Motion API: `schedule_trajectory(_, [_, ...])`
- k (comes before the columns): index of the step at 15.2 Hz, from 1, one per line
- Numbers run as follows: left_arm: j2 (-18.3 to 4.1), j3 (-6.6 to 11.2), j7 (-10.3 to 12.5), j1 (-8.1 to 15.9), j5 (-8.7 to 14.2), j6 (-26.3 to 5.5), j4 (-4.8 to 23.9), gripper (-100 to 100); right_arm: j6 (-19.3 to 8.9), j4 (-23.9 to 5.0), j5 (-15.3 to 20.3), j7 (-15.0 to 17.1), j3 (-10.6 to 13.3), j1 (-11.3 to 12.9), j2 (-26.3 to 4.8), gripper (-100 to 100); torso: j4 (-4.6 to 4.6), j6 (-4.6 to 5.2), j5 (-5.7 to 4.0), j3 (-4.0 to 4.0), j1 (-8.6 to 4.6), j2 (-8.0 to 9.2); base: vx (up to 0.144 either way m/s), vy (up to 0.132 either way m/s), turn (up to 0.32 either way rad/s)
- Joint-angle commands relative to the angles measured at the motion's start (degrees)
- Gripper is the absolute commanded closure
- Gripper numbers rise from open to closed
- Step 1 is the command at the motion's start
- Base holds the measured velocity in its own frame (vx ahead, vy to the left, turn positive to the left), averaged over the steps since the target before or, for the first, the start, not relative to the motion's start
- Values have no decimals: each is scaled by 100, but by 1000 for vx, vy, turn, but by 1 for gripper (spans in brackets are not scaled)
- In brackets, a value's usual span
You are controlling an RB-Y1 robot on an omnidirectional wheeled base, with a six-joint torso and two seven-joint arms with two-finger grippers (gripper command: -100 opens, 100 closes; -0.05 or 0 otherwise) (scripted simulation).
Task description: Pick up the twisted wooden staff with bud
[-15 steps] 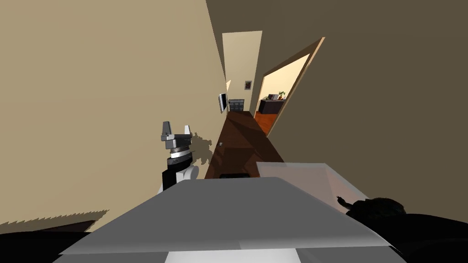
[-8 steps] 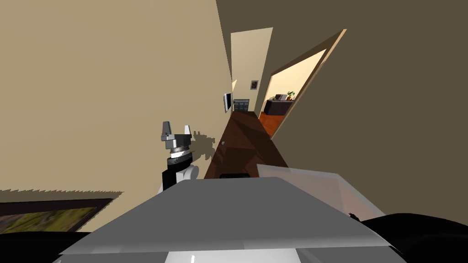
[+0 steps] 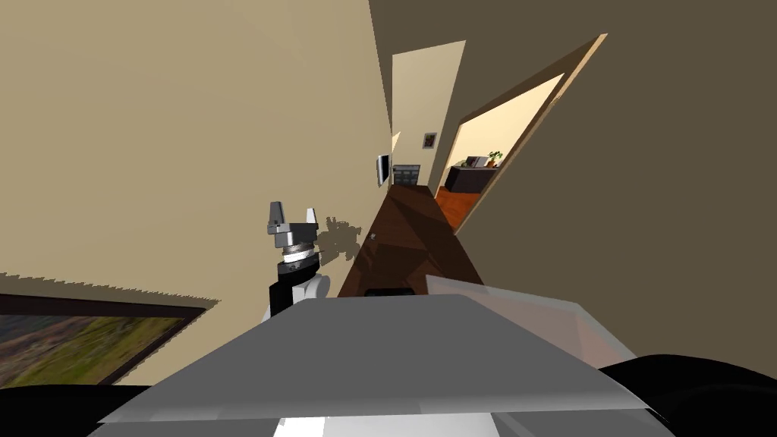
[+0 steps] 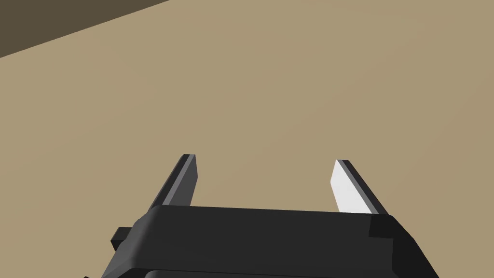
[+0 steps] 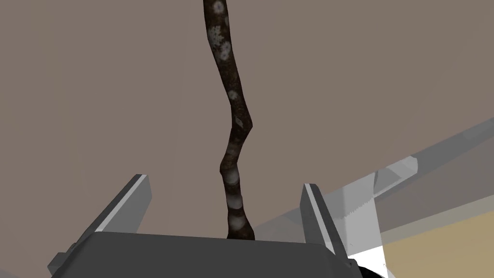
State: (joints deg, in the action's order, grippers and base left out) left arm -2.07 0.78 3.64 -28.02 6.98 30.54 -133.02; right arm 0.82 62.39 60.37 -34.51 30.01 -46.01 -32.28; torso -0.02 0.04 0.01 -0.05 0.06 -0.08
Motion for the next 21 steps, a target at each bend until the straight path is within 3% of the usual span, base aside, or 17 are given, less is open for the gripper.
schedule_trajectory(1, [0,0,0,0,0,0,0,0,-2,-58,-151,-286,-274,-186,286,-100,0,0,0,0,0,0,-12,-36,186])
schedule_trajectory(3, [0,0,0,1,0,0,0,0,-2,-58,-151,-491,-274,-186,374,-100,0,0,-4,4,-9,8,-13,-52,141])
schedule_trajectory(4, [0,0,0,0,0,0,0,0,-59,-76,-315,-682,-468,-356,641,-100,1,2,-8,6,-13,11,-13,-62,205])
schedule_trajectory(6, [0,0,0,1,0,0,0,0,-59,-76,-315,-859,-468,-356,688,-100,2,0,-10,8,-25,14,-13,-67,145])
schedule_trajectory(7, [0,0,0,0,0,0,0,0,-117,-94,-479,-1006,-662,-527,899,-100,2,3,-10,8,-24,14,-16,-58,202])
schedule_trajectory(10, [0,0,0,0,0,0,0,0,-117,-94,-479,-1226,-662,-527,1002,-100,3,4,-12,10,-22,17,-16,-49,85])
schedule_trajectory(11, [0,0,0,0,0,0,0,0,-174,-112,-643,-1446,-856,-697,1275,-100,3,8,-19,13,-23,22,-7,-36,176])
schedule_trajectory(12, [0,-1,0,1,0,0,0,0,-174,-112,-643,-1581,-856,-697,1316,-100,1,11,-26,16,-25,30,-17,-49,218])
schedule_trajectory(13, [0,0,0,1,0,0,0,0,-71,-133,-521,-1448,-920,-680,1274,-100,3,11,-27,20,-31,37,-12,-32,67])
schedule_trajectory(14, [0,0,0,0,0,0,0,0,-75,-125,-534,-1504,-931,-700,1290,100,4,12,-27,21,-30,38,-3,-12,2])
schedule_trajectory(18, [0,0,0,0,0,0,0,0,-72,-125,-531,-1512,-927,-699,1288,100,4,15,-26,20,-22,35,0,-1,0])
schedule_trajectory(19, [0,0,0,0,0,0,0,0,-117,-94,-479,-1227,-662,-527,1002,100,4,15,-25,20,-21,35,5,25,-220])
schedule_trajectory(20, [1,0,0,-1,0,0,0,0,-117,-94,-479,-1226,-662,-527,1002,100,6,20,-30,20,-15,34,11,48,-235])
schedule_trajectory(21, [1,0,0,-1,0,0,0,0,-59,-76,-315,-1047,-468,-356,777,100,7,22,-37,21,-10,34,15,69,-322])
